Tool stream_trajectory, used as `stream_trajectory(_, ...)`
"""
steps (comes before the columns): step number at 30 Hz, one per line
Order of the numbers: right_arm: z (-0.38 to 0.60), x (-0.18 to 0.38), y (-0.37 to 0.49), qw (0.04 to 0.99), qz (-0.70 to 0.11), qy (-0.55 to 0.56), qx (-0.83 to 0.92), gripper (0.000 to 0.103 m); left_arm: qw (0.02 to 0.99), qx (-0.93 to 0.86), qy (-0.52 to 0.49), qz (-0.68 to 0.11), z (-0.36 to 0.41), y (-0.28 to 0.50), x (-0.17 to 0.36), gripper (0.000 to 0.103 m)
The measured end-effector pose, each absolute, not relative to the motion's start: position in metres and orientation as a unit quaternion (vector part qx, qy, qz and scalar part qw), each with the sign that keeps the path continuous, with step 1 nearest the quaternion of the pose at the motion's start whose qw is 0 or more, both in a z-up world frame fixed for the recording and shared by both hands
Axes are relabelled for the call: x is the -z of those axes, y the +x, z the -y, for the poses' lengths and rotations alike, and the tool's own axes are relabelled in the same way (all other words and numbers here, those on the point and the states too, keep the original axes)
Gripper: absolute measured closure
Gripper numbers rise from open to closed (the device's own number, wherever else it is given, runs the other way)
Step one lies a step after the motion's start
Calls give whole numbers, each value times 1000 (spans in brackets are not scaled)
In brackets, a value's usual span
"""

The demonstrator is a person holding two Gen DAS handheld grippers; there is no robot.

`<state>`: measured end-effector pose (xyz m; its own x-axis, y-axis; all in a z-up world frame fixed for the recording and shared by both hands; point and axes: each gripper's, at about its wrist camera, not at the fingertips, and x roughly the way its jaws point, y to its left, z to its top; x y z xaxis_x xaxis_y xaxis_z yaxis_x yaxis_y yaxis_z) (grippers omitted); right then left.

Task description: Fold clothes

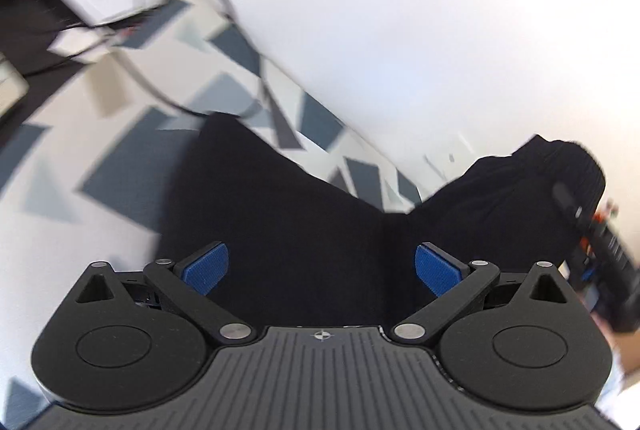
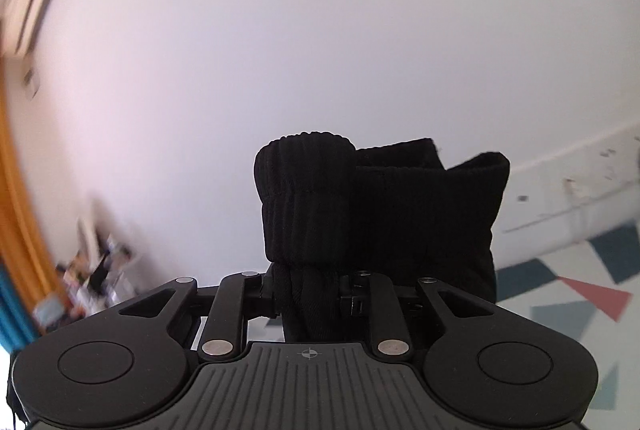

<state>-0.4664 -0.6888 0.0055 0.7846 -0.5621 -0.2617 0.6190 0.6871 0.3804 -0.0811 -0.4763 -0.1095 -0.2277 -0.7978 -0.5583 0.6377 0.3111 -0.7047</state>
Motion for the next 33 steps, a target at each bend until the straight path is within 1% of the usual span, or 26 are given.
stream_trajectory(3,658,25,-383,937,-176,163,254,84,631,543,-106,-544,442,-45,127,1)
stream_trajectory(6,622,90,-316,923,-317,109,187,85,622,517,-128,-574,424,-27,150,1)
stream_trajectory(7,607,108,-306,917,-350,85,172,85,617,513,-132,-582,420,-24,156,1)
stream_trajectory(10,559,138,-291,904,-399,7,152,84,604,519,-130,-590,420,-26,165,1)
stream_trajectory(13,550,131,-290,901,-401,21,162,80,587,535,-124,-595,428,-29,168,1)
stream_trajectory(16,557,126,-294,901,-402,51,152,70,572,550,-109,-598,452,-32,167,1)
stream_trajectory(18,562,123,-298,902,-404,57,139,54,563,559,-94,-601,472,-36,167,1)
stream_trajectory(20,558,115,-307,907,-398,58,125,48,560,565,-72,-602,492,-41,168,1)
stream_trajectory(23,560,102,-326,911,-384,77,132,47,565,575,-37,-591,520,-47,166,1)
stream_trajectory(25,568,98,-341,911,-370,101,154,45,563,586,-28,-581,538,-50,161,1)
stream_trajectory(27,580,98,-355,906,-358,127,188,44,561,597,-24,-573,555,-52,155,1)
stream_trajectory(33,601,128,-385,866,-361,200,281,45,577,580,9,-575,600,-53,158,1)
